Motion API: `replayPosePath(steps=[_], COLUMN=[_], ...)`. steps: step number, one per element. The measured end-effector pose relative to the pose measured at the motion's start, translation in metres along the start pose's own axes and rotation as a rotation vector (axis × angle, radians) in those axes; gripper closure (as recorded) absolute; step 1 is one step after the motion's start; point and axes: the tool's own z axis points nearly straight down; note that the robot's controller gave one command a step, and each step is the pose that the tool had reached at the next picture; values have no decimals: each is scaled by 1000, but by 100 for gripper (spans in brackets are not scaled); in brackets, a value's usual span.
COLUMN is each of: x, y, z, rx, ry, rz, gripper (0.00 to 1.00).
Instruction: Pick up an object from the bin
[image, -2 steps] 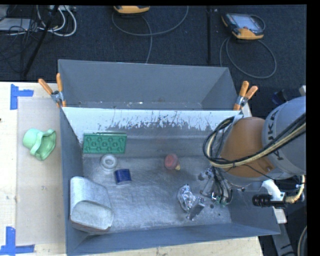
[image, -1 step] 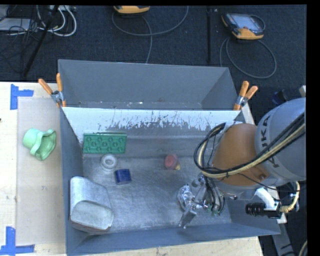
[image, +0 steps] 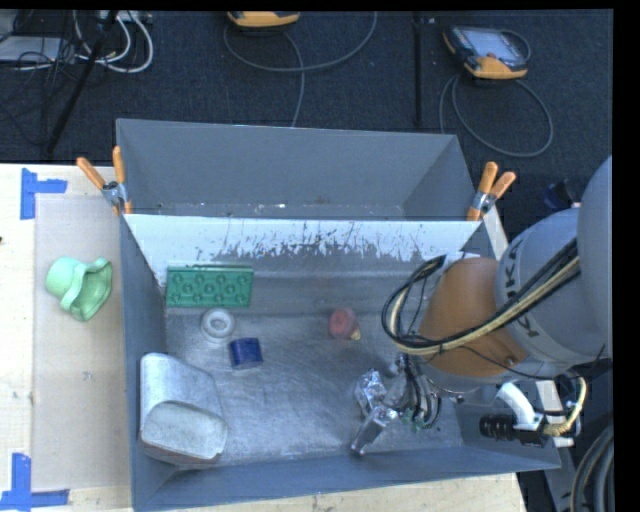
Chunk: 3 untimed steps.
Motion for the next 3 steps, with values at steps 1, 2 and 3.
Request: replayPosePath(steps=[1, 2, 3], x=[0, -3, -4], y=[0, 2, 3], z=[0, -4, -133], rx=[1, -4, -2], ry=[0, -5, -3], rz=[-3, -4, -7], gripper=[0, 100, 100])
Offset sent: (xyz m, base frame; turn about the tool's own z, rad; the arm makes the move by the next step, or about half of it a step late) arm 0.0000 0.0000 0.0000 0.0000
